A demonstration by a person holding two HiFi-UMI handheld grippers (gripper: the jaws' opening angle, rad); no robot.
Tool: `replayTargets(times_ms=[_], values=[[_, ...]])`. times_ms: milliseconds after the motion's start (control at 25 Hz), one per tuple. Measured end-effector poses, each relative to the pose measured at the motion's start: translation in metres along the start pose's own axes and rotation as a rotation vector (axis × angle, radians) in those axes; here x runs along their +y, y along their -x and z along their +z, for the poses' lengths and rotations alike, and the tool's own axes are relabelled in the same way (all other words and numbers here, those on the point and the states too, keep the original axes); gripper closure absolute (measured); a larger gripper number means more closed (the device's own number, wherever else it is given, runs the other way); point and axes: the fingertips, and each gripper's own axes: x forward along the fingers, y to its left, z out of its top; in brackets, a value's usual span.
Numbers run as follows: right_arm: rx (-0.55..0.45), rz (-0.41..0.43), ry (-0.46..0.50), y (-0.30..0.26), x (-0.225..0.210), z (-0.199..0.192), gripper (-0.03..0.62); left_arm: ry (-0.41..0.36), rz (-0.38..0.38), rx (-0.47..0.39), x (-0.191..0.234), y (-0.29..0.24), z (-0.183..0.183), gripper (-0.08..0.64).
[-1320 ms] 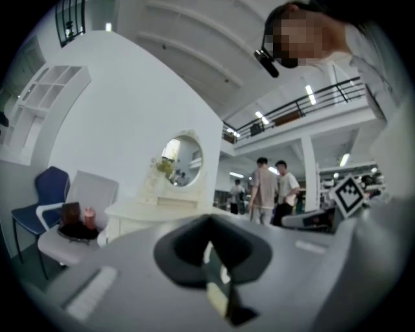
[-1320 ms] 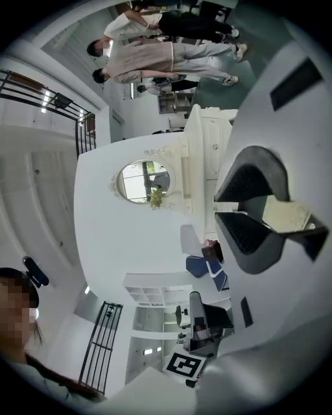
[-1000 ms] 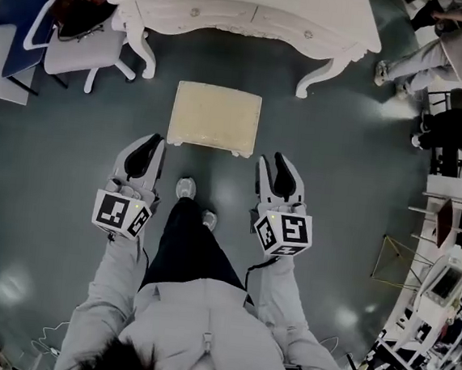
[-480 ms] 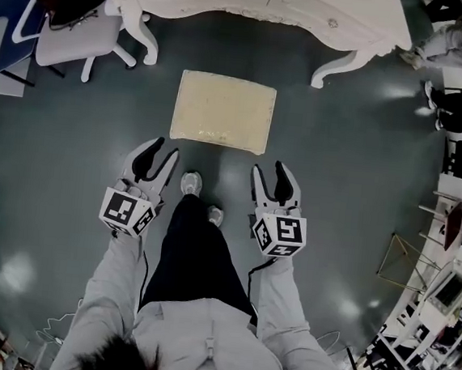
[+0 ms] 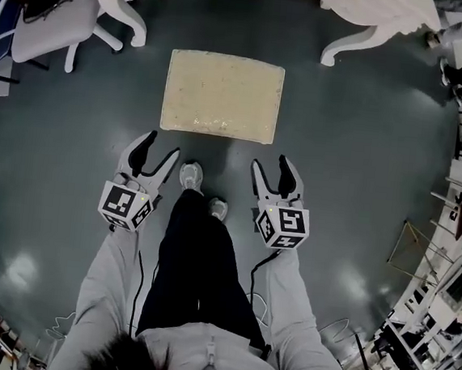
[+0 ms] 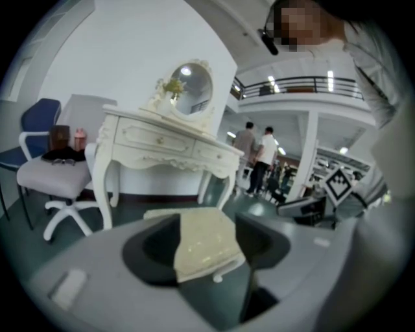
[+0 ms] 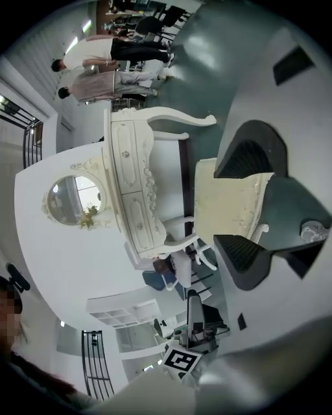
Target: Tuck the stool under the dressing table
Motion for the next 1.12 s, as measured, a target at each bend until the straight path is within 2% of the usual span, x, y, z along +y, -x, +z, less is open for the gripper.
replayTargets(times_ms=[160,320,560,880,1120], values=[[0.048,-0.019,-0.003,-0.019,-0.016,-0.039,0.313,0.004,0.004,0.042,0.017,-0.014,-0.036,0.293],[0.064,-0.032,-0.008,-0.04,-0.03,-0.068,0.301,-0.015,-0.006,0.079,0.031,-0.028,-0.067,0.275],[0.085,-0.058,-0.023,-0.069,-0.046,-0.106,0.27,-0.012,0.016,0.116,0.053,-0.043,-0.111,0.252],[0.118,-0.078,-0.03,-0.092,-0.076,-0.135,0.253,0.021,0.064,0.134,0.074,-0.06,-0.148,0.218],[0.146,-0.052,-0.031,-0.113,-0.082,-0.145,0.213,0.013,0.032,0.188,0.074,-0.075,-0.167,0.199]])
